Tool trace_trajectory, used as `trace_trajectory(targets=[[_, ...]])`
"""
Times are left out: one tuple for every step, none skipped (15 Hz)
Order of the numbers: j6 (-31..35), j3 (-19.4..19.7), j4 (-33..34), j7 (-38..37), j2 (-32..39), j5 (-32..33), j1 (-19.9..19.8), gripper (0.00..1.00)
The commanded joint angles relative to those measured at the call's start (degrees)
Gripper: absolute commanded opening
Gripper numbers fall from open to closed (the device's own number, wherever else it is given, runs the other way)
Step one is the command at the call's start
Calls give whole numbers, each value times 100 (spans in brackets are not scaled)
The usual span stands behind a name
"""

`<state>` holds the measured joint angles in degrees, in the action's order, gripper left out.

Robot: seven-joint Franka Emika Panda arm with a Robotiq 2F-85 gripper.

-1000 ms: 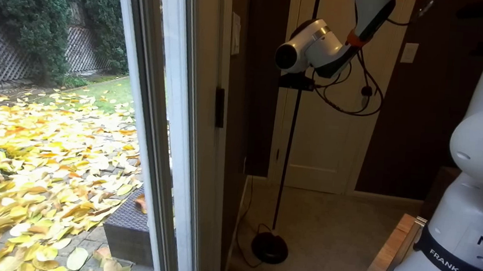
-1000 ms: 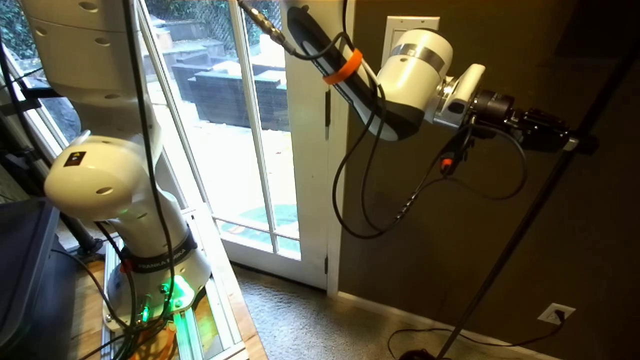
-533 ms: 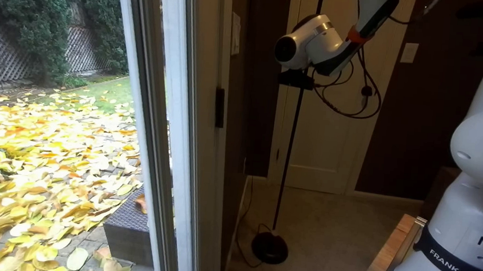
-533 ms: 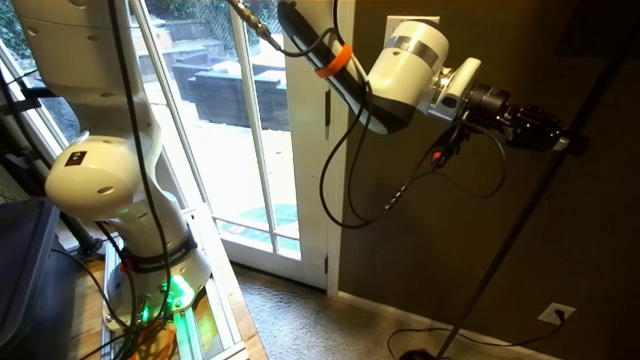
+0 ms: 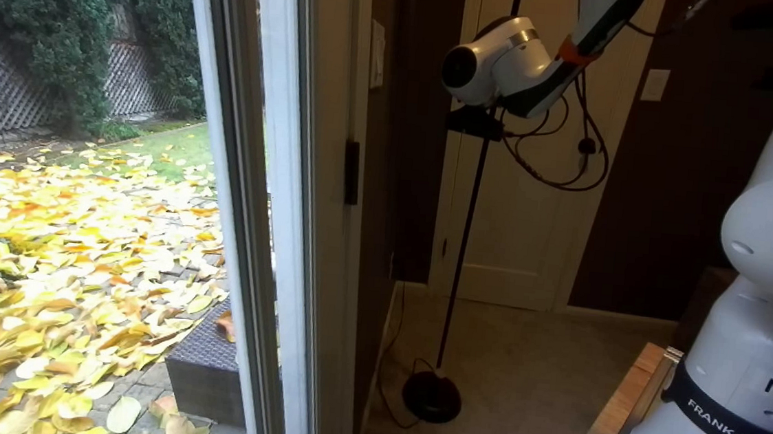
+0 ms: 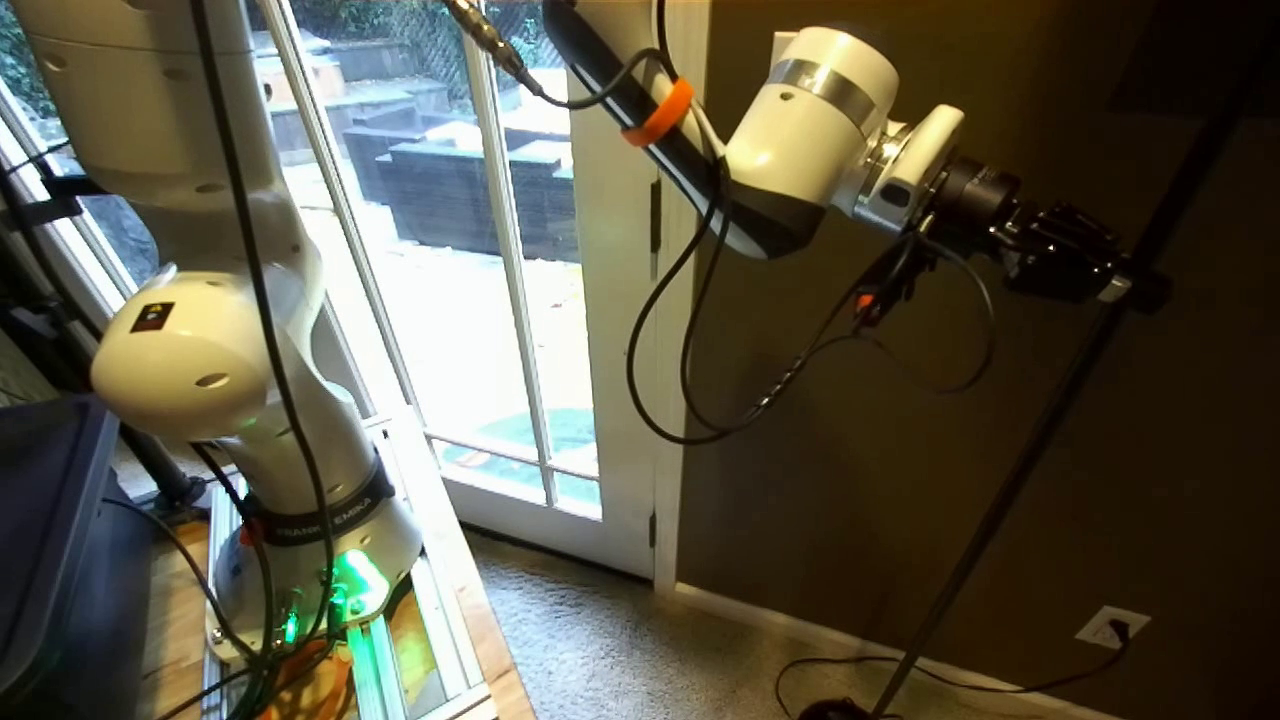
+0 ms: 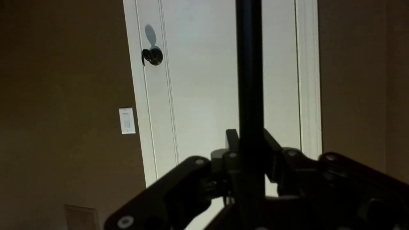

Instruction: Move the lamp backwards

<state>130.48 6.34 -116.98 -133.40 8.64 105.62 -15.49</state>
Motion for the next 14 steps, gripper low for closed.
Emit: trace_trajectory(targets=[[-83, 105, 169, 159, -347, -44, 150, 5], [-81, 101, 189, 179, -343, -55, 158, 5], [-98, 98, 220, 177, -333, -51, 169, 5], [-103, 96, 239, 179, -329, -34, 180, 5], [-107, 94, 256, 190, -329, -34, 192, 5], [-120, 94, 279, 195, -324, -23, 204, 5], [-125, 95, 298, 211, -318, -20, 213, 5], [-126, 97, 327, 231, -312, -34, 216, 5], [-127, 100, 350, 236, -308, -45, 217, 5], [-130, 107, 379, 249, -302, -54, 212, 5], [-129, 114, 404, 271, -298, -74, 206, 5], [-125, 121, 430, 307, -299, -111, 201, 5], [-123, 135, 473, 317, -285, -127, 194, 5], [-122, 147, 521, 345, -271, -156, 190, 5]])
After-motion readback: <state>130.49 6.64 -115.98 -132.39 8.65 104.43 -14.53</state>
